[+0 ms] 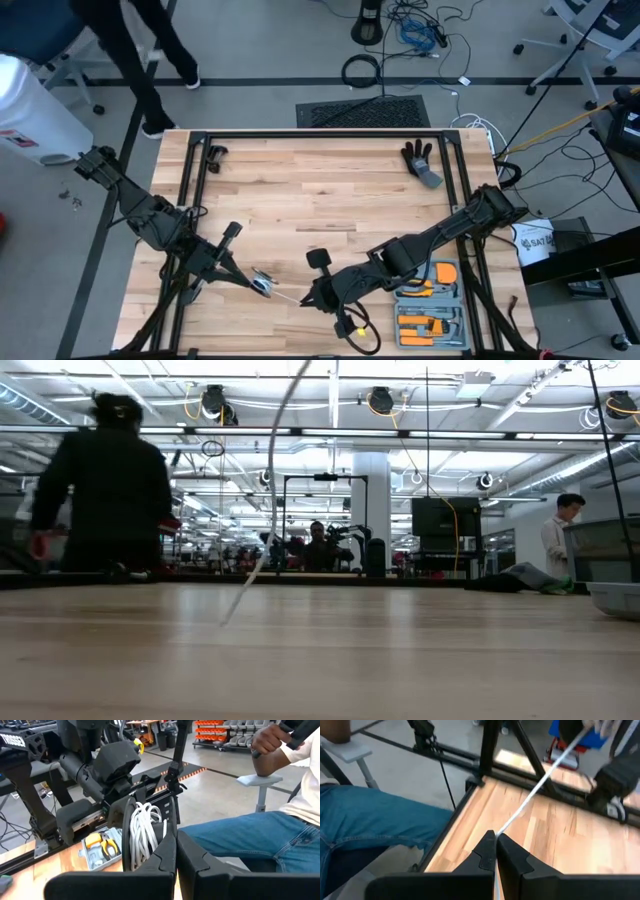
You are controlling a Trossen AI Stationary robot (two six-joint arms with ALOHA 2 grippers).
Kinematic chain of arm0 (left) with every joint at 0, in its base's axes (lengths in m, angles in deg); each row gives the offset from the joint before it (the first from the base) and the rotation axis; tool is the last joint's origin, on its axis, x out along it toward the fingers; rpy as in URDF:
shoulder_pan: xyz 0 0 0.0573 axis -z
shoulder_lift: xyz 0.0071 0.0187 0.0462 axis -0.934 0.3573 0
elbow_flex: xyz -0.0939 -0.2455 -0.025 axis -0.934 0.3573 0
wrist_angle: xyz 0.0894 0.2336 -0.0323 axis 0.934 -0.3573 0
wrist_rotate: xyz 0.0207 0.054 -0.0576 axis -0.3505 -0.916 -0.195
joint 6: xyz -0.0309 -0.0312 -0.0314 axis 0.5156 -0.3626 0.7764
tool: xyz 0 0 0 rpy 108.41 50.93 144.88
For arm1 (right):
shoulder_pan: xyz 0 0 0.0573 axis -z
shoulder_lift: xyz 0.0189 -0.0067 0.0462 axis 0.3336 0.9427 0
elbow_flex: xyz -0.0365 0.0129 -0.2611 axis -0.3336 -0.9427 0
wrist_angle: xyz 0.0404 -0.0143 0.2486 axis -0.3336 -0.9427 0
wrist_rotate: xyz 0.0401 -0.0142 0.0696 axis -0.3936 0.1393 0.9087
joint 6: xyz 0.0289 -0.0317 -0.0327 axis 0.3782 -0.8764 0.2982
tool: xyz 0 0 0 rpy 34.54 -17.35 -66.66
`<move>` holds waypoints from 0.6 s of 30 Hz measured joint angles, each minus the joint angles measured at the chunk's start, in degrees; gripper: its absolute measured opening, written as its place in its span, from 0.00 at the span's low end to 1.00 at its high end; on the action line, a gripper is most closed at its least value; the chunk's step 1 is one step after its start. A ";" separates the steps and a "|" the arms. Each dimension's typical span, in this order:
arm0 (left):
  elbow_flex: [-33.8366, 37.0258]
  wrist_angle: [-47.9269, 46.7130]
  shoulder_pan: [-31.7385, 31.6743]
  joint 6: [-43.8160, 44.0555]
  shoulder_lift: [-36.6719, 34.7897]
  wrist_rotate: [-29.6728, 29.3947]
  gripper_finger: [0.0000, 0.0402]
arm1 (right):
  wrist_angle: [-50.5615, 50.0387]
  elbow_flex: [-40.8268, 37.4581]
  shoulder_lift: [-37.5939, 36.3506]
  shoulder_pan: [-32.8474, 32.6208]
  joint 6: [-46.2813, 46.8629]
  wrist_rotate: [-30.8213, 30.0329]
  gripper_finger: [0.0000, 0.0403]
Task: Coil cords
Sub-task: Coil the white cable wire onto the spool
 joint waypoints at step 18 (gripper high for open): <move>0.00 0.91 0.04 -0.02 -0.22 0.18 0.00 | -0.95 -0.11 -1.06 -0.84 6.99 0.64 0.11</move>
